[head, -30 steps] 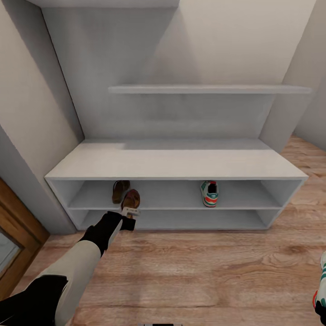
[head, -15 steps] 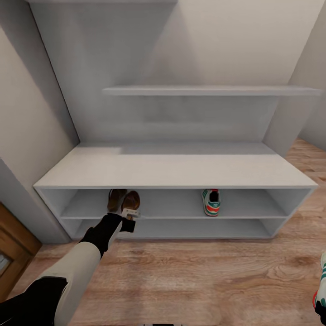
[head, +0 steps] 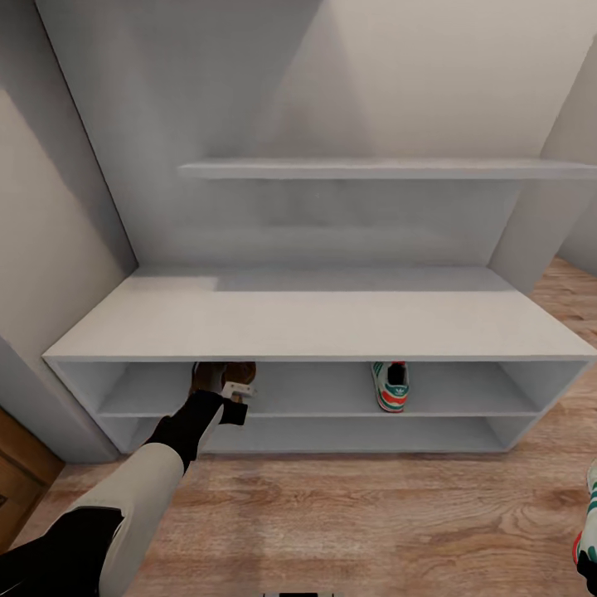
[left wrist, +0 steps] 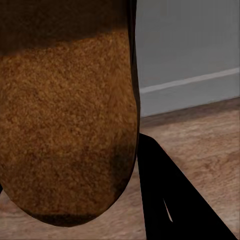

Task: Pick up the two gym shoes and the two sandals from the corridor floor and place them onto the hallstand (shoe rack) in the corridor, making sure they are on the rack and not on the floor. Arrange them so the two gym shoes are next to each other and the two sandals are next to each other.

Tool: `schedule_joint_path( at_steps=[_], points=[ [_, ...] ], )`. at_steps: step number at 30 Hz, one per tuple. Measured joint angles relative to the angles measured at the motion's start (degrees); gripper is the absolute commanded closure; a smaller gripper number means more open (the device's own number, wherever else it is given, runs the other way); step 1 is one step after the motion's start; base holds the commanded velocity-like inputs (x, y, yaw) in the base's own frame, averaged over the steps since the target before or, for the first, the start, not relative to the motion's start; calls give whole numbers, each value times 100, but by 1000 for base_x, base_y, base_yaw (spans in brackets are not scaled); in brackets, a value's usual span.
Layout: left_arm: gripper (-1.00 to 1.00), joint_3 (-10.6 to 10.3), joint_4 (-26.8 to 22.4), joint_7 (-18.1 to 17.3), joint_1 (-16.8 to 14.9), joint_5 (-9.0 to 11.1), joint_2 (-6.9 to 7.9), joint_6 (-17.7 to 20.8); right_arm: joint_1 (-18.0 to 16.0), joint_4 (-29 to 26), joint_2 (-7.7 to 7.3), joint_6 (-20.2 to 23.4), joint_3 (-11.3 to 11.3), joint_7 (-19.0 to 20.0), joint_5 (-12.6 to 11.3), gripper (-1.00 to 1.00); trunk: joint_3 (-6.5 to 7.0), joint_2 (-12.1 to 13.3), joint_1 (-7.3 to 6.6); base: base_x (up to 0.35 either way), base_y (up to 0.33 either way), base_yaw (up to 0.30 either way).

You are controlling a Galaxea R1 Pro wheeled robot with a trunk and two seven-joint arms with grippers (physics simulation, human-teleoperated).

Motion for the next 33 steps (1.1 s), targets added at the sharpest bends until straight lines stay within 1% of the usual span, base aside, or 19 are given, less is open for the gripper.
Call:
schedule_joint_path(
  at_steps=[2,8,15,21,33],
  points=[
    [100,0,-1,-1,-1,5,-2,0,0,-1,1,-3,-3,-1,-1,100,0,0,-1,31,0,0],
    [100,0,-1,1,-1,4,5,0,0,0,1,-1,-3,-1,-1,100,0,0,-2,194,0,0],
    [100,-1,-1,4,0,4,6,0,0,0,-2,1,-3,-1,-1,100,0,0,0,22,1,0],
    [100,0,-1,1,-1,2,6,0,0,0,1,-1,-3,-1,-1,100,0,0,-1,78,78,0],
    [100,-1,-1,6,1,5,9,-8,0,0,2,1,-3,-1,-1,100,0,0,0,9,4,0]
  ],
)
